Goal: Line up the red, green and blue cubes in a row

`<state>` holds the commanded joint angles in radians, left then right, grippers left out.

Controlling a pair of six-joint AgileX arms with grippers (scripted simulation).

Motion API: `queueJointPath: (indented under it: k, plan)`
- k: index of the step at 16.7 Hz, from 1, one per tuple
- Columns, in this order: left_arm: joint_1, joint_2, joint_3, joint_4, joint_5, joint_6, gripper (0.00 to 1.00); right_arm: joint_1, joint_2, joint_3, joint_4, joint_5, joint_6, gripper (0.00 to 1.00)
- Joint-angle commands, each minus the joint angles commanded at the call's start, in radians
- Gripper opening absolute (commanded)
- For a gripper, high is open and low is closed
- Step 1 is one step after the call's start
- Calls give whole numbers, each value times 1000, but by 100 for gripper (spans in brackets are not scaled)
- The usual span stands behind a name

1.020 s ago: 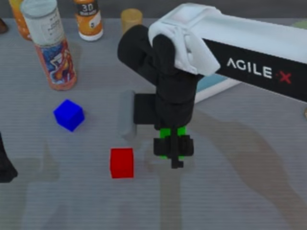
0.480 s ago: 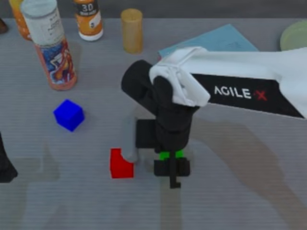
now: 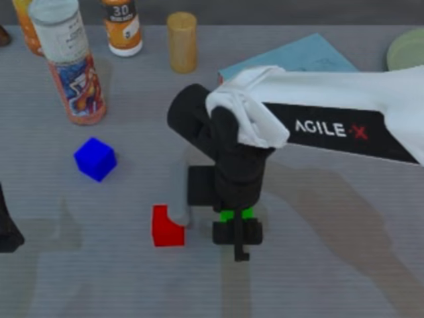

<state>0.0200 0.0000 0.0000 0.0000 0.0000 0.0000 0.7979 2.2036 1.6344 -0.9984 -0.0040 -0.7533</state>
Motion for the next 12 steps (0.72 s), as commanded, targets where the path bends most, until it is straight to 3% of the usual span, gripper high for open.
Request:
queueJointPath:
  k: [8, 12]
  plan:
    - [0, 0, 0, 0, 0, 0, 100, 0, 0, 0, 0, 0, 0, 98]
    - [0, 0, 0, 0, 0, 0, 100, 0, 0, 0, 0, 0, 0, 100]
